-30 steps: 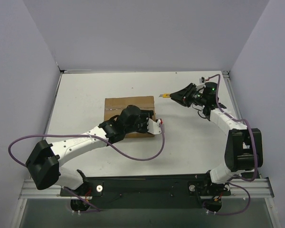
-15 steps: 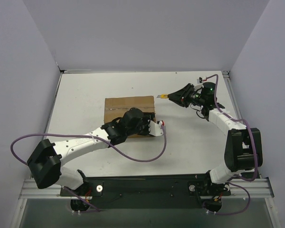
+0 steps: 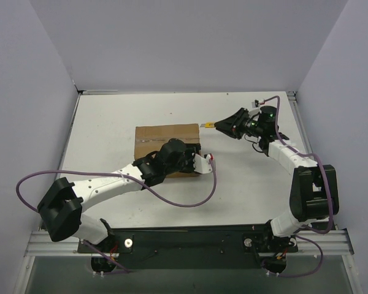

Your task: Unpack the express box

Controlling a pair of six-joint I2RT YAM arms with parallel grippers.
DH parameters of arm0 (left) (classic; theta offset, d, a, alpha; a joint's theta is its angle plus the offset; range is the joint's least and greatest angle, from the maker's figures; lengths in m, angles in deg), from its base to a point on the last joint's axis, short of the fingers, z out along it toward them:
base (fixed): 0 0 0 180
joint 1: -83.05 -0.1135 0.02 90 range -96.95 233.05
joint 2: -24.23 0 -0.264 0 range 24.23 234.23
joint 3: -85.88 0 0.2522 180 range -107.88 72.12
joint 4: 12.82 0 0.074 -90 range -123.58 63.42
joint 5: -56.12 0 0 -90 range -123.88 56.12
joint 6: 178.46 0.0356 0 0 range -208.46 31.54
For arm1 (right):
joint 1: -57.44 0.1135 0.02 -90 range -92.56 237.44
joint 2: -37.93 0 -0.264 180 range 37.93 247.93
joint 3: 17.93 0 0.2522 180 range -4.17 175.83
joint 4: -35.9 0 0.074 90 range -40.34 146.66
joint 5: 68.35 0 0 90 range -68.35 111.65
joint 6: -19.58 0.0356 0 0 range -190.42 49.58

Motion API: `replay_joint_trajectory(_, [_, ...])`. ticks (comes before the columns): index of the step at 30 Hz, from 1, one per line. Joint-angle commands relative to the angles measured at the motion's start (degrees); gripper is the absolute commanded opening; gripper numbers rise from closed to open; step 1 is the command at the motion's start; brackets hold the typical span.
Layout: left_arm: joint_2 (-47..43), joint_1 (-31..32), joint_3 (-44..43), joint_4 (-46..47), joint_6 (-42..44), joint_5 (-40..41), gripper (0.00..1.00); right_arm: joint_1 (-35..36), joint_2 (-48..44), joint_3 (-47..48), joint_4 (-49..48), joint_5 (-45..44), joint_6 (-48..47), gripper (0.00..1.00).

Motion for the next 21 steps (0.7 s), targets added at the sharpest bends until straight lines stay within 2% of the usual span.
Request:
replay_joint_trajectory(1, [0.3,0.2,0.1,4.2,-1.5,0.8,0.64,0.8,0.6,2.2,-1.5,2.1,-1.1,0.0])
replay_joint_trajectory(11, [1.0,-0.1,0.1,4.9,-3.6,1.9,0.64,1.7,0.1,1.9,0.9,2.8,-2.8,0.0])
replay_joint_trajectory(21, [4.9,-3.6,-3.3,4.3,-13.2,3.2,0.61,2.3,-2.0,1.5,5.6,3.3,-6.2,0.0])
